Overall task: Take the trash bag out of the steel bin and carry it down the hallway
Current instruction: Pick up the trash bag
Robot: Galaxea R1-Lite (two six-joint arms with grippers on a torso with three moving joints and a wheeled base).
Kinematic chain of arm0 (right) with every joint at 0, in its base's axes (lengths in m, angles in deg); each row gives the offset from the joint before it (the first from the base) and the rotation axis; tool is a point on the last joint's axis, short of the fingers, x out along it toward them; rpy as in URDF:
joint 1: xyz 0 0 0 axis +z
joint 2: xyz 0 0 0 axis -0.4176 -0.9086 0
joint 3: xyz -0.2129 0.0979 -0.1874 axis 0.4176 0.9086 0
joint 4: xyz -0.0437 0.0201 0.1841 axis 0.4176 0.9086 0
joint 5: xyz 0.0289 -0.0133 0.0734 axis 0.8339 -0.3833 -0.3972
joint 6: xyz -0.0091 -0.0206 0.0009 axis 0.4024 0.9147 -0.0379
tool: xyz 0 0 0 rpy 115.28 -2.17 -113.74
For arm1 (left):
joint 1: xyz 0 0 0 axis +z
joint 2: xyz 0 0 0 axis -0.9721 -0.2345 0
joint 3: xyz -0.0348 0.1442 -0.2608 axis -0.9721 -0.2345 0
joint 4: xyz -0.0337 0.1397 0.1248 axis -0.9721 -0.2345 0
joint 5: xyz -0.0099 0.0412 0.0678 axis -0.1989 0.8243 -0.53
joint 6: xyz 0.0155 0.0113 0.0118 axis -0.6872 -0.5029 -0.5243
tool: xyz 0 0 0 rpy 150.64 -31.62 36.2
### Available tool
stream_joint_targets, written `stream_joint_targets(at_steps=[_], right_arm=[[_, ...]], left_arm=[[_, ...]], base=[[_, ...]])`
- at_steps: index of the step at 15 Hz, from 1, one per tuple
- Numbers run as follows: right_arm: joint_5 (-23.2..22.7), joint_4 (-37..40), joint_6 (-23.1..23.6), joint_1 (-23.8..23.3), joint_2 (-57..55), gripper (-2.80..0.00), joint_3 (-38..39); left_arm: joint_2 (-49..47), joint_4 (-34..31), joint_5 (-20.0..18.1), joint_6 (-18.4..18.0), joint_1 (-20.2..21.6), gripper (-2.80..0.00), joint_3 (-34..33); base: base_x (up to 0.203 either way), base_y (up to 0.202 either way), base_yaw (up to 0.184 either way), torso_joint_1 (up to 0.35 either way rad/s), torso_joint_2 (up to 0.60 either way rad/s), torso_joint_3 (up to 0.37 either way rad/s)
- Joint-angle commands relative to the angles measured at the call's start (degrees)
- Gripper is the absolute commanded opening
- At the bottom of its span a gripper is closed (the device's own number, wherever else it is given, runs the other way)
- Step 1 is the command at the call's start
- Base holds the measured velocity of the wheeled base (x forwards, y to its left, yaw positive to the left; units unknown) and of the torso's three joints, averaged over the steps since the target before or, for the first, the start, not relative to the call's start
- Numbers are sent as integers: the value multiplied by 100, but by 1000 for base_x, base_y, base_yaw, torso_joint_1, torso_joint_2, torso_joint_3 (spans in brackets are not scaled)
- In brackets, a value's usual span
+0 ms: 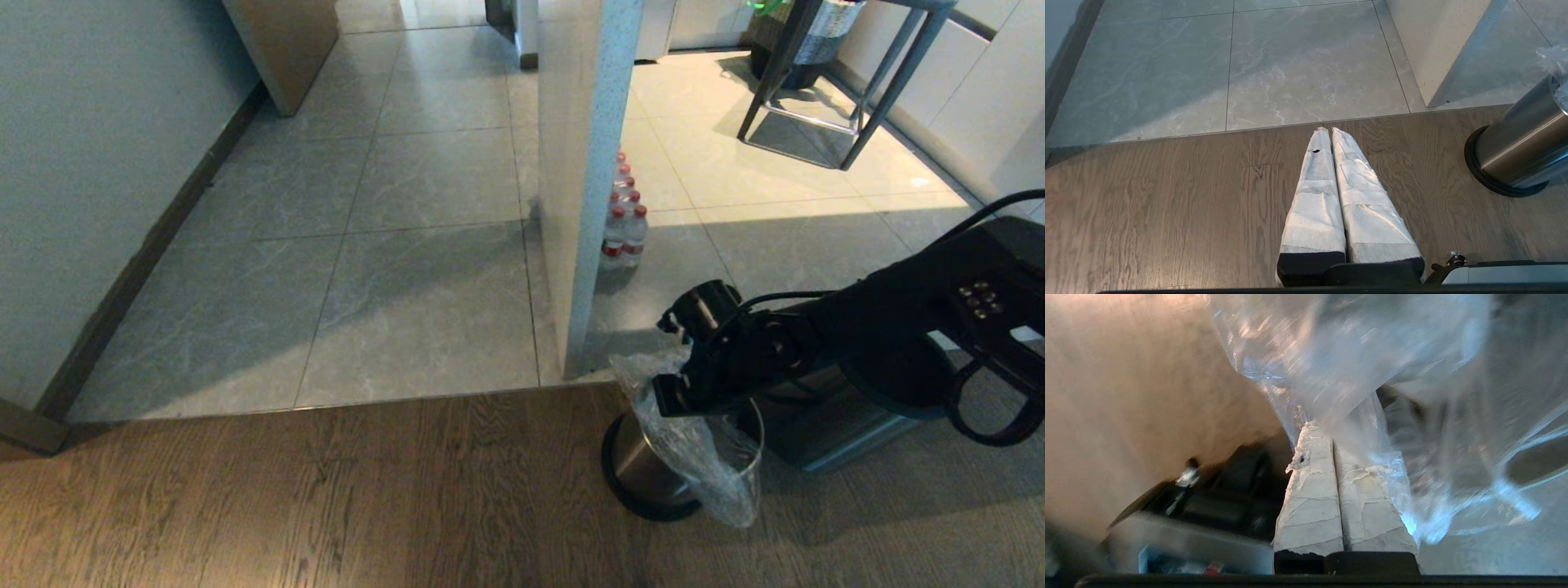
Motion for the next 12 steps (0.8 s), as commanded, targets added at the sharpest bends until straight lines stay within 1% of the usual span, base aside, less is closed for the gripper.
stream_joint_targets(at_steps=[1, 2, 4, 6, 8, 10, 12], right_arm=[[105, -38, 14, -70, -243, -280, -40], [139, -38, 83, -100, -243, -280, -39], [429, -55, 198, -122, -251, -280, 4], [581, -312, 218, -169, -304, -280, 14], [799, -486, 461, -224, -340, -280, 28], [848, -467, 525, -229, -322, -280, 64], [989, -494, 524, -229, -284, -280, 101]], left_arm=[[0, 0, 1, 1, 0, -280, 0], [0, 0, 1, 1, 0, -280, 0], [0, 0, 1, 1, 0, -280, 0], [0, 0, 1, 1, 0, -280, 0], [0, 0, 1, 1, 0, -280, 0], [0, 0, 1, 1, 0, -280, 0], [0, 0, 1, 1, 0, -280, 0]], base=[[0, 0, 0, 0, 0, 0], [0, 0, 0, 0, 0, 0], [0, 0, 0, 0, 0, 0], [0, 0, 0, 0, 0, 0], [0, 0, 0, 0, 0, 0], [0, 0, 0, 0, 0, 0], [0, 0, 0, 0, 0, 0]])
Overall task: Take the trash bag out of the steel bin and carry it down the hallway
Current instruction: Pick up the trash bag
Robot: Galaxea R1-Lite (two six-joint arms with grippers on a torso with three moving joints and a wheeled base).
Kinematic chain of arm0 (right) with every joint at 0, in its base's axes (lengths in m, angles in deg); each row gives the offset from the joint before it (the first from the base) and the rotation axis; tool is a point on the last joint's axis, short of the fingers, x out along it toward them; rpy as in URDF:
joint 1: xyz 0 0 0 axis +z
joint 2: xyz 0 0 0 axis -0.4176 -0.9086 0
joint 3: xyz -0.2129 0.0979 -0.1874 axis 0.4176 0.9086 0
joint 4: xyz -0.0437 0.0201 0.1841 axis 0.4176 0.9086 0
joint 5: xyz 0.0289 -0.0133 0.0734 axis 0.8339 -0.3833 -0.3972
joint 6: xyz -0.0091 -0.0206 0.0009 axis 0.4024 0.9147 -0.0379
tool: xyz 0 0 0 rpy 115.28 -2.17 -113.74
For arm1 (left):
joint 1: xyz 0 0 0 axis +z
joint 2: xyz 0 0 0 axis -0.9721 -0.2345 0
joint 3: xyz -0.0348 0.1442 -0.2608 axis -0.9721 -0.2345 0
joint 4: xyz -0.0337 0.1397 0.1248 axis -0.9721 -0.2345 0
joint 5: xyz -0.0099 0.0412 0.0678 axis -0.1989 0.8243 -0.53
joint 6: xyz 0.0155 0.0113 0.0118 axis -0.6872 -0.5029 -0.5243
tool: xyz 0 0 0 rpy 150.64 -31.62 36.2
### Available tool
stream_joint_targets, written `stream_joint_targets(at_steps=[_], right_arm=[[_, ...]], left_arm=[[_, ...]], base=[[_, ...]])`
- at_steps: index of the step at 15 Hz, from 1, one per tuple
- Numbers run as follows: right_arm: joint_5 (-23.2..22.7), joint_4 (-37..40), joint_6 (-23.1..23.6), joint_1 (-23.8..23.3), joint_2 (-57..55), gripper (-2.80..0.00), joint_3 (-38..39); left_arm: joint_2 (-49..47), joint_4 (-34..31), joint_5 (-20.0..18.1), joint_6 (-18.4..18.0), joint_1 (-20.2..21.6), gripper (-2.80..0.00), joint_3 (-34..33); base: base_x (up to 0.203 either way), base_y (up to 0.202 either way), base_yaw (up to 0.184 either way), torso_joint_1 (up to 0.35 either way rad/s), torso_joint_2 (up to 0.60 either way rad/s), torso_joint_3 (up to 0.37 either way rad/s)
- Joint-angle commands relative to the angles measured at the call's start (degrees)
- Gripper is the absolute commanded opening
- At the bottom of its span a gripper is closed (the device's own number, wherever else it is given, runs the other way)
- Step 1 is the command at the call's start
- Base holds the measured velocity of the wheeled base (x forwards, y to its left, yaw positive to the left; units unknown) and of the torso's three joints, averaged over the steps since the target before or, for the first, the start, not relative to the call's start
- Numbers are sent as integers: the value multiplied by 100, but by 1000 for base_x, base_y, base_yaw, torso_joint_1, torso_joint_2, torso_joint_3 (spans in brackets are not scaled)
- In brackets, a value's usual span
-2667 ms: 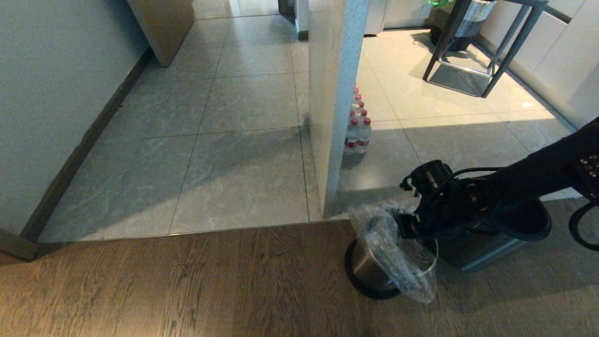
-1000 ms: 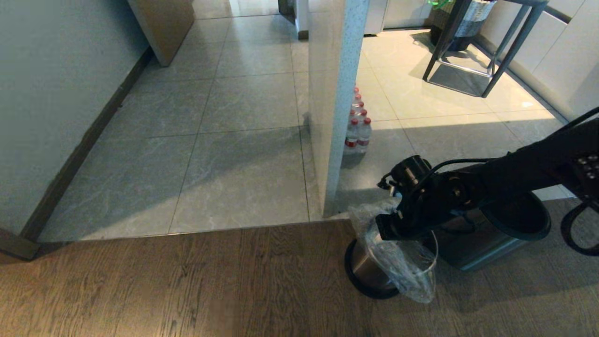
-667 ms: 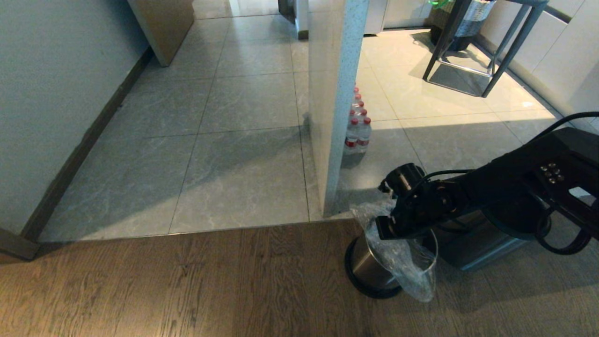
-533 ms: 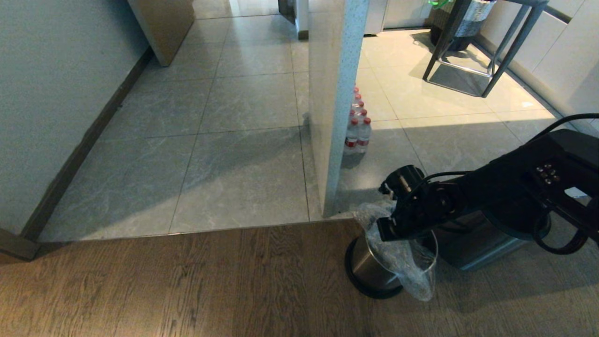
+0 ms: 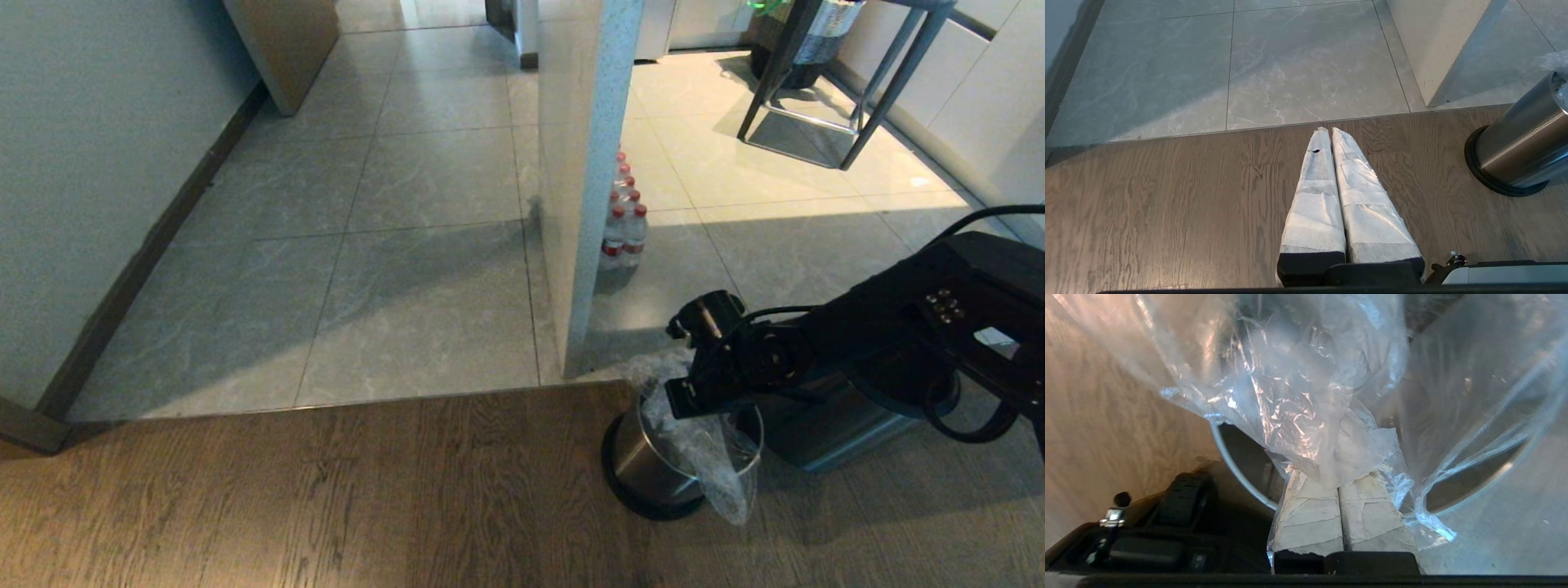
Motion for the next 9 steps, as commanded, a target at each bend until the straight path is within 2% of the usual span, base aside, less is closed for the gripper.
stream_joint_targets(at_steps=[1, 4, 6, 9], right_arm=[[60, 19, -12, -3, 66, -280, 22], [203, 79, -79, -1, 226, -280, 133], [462, 92, -120, -3, 341, -280, 323], [547, 101, -127, 19, 360, -280, 402]], left_arm=[[0, 2, -1, -1, 0, -280, 0], [0, 2, -1, -1, 0, -280, 0], [0, 2, -1, -1, 0, -280, 0], [0, 2, -1, -1, 0, -280, 0]], base=[[0, 0, 0, 0, 0, 0], [0, 0, 0, 0, 0, 0], [0, 0, 0, 0, 0, 0], [0, 0, 0, 0, 0, 0]])
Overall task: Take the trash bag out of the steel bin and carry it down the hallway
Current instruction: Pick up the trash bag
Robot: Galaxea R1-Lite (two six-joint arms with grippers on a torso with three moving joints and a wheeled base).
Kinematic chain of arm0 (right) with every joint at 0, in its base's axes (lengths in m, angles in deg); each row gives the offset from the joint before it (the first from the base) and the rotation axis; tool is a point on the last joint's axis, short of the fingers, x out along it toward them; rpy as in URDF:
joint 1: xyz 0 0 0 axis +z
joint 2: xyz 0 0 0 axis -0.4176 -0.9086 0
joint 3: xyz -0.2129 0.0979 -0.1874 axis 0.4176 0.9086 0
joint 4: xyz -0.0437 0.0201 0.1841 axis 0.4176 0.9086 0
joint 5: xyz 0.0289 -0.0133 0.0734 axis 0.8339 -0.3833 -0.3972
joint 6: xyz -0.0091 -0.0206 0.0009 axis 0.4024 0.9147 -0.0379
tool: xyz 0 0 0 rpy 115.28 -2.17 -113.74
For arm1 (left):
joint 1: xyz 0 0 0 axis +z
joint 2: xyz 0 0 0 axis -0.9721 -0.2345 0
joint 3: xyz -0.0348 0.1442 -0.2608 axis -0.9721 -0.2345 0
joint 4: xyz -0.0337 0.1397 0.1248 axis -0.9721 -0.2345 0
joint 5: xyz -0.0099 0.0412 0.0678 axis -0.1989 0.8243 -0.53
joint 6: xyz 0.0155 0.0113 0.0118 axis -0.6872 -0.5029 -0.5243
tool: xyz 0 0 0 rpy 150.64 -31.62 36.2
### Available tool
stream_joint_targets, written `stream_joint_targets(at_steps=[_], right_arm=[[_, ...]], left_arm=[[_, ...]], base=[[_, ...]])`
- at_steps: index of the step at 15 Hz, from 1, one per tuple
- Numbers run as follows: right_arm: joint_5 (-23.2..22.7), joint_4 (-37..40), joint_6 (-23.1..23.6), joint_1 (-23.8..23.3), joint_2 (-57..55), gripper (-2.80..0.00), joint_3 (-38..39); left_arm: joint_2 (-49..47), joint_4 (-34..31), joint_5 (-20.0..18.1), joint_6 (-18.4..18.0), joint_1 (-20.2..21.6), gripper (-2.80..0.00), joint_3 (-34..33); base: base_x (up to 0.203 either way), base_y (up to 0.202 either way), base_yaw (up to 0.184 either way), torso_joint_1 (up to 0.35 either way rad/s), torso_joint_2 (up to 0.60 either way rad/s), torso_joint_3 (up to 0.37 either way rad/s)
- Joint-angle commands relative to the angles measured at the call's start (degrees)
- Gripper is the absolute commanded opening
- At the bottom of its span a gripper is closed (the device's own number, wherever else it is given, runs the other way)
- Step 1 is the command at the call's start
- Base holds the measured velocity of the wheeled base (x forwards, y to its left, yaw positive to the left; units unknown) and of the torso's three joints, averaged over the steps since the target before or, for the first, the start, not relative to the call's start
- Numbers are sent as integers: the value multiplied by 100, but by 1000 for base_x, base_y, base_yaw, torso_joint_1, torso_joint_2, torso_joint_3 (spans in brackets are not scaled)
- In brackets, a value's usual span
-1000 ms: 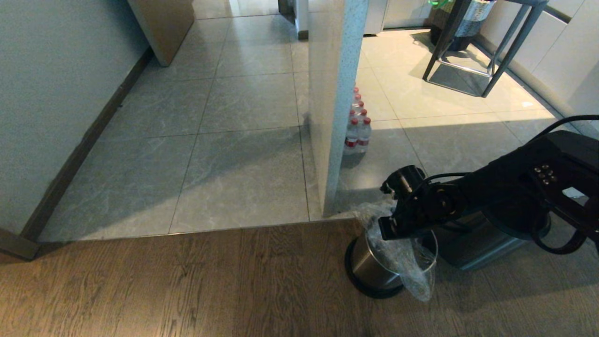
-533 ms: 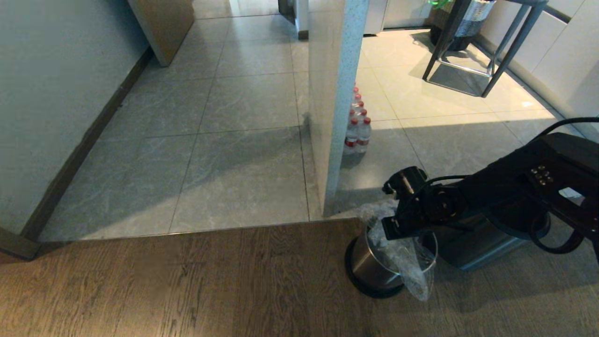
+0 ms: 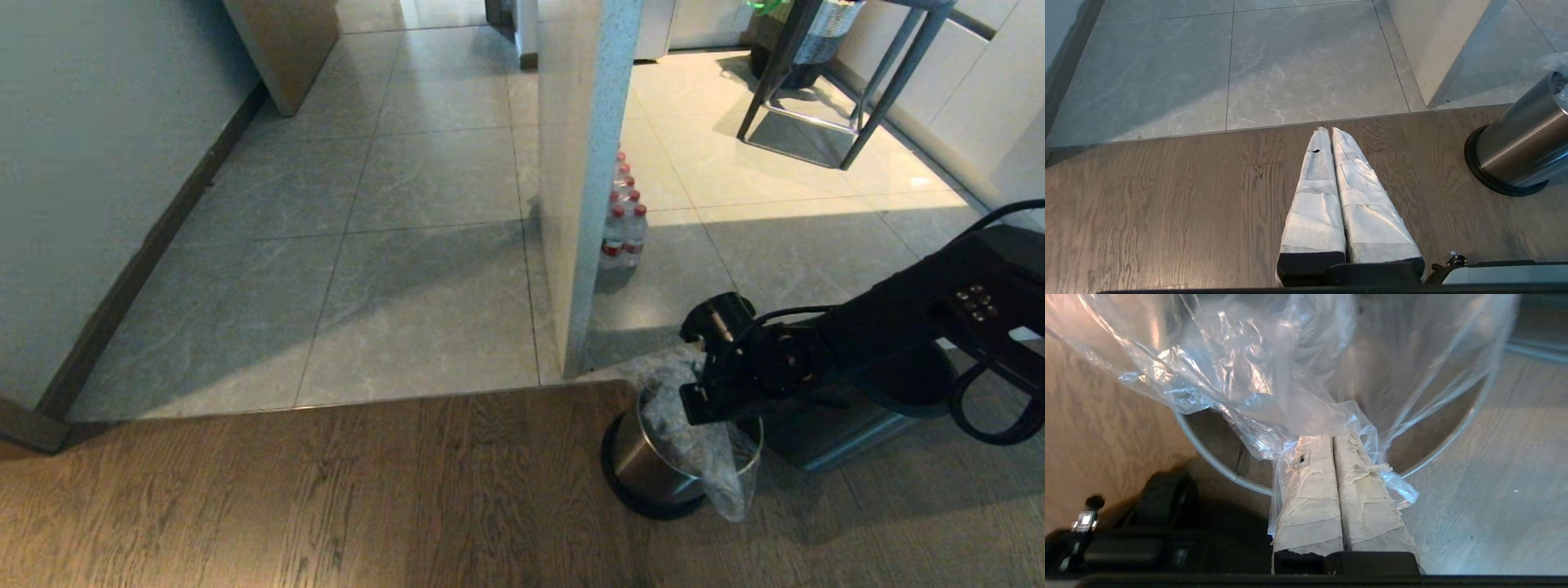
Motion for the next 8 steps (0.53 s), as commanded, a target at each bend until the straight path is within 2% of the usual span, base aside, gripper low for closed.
stream_joint_targets(at_steps=[1, 4, 5, 8], right_arm=[[60, 16, -23, 28, 61, -280, 61], [17, 18, -35, 28, 122, -280, 70], [33, 4, -26, 36, 122, 0, 70], [78, 15, -14, 55, 172, 0, 176]], left_arm=[[1, 0, -1, -1, 0, -280, 0], [0, 0, -1, -1, 0, -280, 0], [0, 0, -1, -1, 0, -280, 0], [4, 0, -1, -1, 0, -280, 0]], base=[[0, 0, 0, 0, 0, 0], [0, 0, 0, 0, 0, 0], [0, 0, 0, 0, 0, 0], [0, 0, 0, 0, 0, 0]])
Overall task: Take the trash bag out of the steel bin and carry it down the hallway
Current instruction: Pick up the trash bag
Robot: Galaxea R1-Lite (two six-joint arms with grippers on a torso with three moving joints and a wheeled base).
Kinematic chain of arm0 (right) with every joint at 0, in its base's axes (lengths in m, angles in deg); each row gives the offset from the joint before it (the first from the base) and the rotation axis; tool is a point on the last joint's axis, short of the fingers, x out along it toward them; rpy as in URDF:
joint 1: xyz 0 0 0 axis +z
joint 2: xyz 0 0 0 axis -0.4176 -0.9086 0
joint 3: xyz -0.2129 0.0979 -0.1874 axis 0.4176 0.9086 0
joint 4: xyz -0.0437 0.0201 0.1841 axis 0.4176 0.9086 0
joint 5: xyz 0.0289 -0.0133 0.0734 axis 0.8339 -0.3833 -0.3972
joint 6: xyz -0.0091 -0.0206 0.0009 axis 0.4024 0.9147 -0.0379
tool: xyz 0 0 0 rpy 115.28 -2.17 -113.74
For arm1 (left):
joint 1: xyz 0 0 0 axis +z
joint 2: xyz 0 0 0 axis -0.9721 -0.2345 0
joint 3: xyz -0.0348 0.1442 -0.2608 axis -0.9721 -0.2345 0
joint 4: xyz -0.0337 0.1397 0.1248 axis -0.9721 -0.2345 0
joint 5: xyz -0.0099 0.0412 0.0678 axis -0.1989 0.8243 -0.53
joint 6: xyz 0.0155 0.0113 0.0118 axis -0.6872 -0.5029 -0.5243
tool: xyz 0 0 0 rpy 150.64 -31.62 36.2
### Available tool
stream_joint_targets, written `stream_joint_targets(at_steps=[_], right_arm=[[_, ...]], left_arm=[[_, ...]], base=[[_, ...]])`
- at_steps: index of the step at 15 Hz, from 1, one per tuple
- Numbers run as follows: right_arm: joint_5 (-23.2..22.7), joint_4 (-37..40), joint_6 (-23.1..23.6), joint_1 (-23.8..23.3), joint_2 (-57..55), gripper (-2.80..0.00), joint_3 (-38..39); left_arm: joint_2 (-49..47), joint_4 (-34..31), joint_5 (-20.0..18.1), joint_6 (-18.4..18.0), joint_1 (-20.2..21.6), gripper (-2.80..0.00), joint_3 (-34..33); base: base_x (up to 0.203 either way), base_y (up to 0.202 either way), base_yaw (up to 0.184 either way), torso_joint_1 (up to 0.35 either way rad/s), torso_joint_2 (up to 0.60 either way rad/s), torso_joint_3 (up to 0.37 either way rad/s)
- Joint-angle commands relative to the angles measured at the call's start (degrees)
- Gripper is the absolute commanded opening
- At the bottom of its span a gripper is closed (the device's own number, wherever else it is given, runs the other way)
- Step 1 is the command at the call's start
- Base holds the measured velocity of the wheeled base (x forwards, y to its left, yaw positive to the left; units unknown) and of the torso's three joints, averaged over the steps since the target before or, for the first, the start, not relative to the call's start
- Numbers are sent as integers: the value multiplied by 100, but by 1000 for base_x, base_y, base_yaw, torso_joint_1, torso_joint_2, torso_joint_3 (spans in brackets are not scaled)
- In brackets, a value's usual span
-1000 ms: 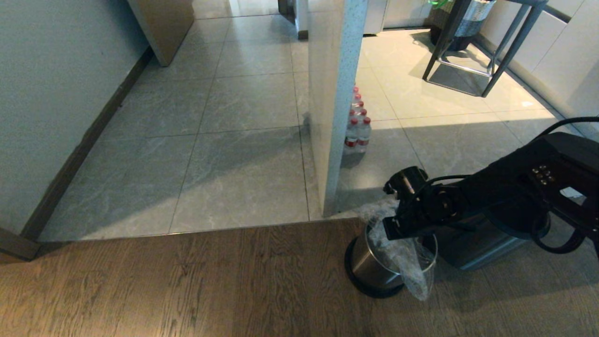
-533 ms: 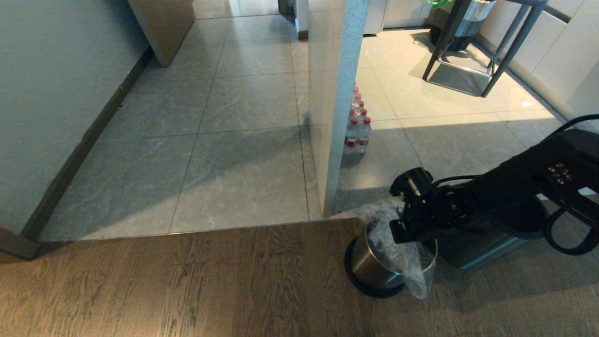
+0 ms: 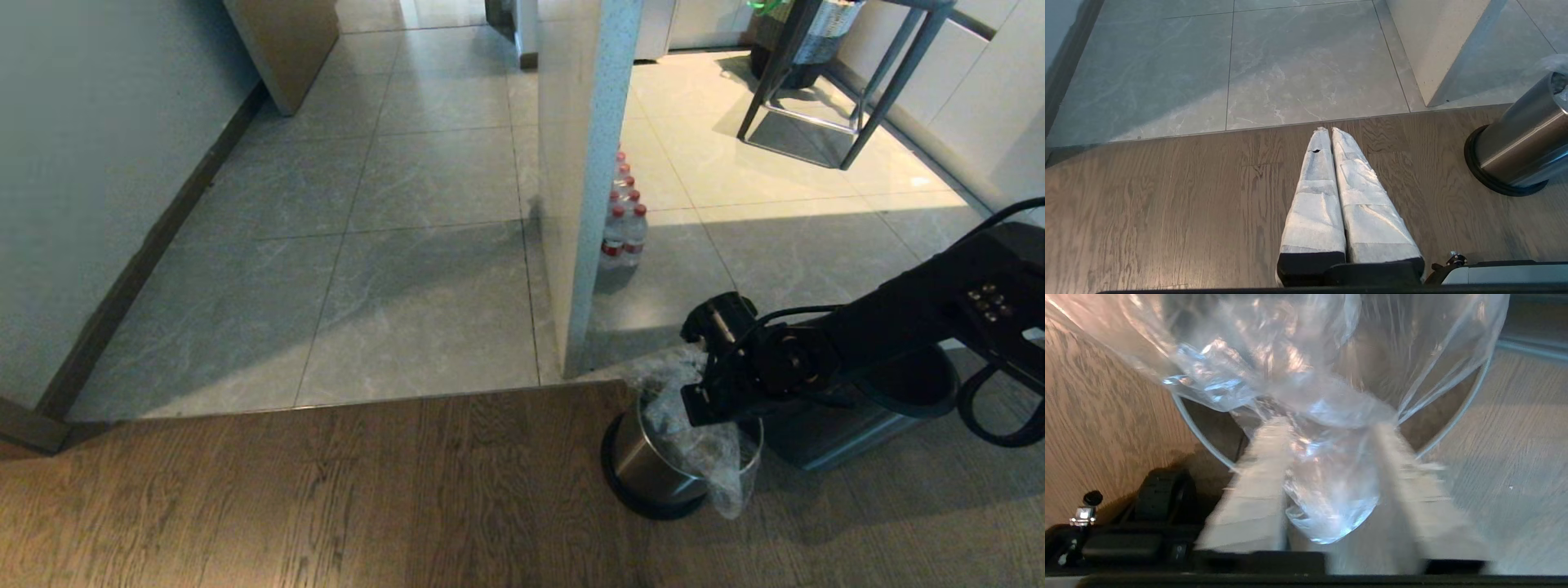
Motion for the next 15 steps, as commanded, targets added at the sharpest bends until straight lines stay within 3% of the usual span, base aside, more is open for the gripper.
stream_joint_targets(at_steps=[1, 8, 13, 15], right_arm=[[14, 1, -4, 5, 57, 0, 66], [364, 54, -1, -12, 104, 0, 233], [-111, -9, -490, -20, -291, 0, -34], [-160, -154, -478, -64, -444, 0, -122]], left_arm=[[0, 2, 1, 2, 0, -280, 0], [0, 2, 1, 2, 0, -280, 0], [0, 2, 1, 2, 0, -280, 0], [0, 2, 1, 2, 0, -280, 0]], base=[[0, 0, 0, 0, 0, 0], [0, 0, 0, 0, 0, 0], [0, 0, 0, 0, 0, 0], [0, 0, 0, 0, 0, 0]])
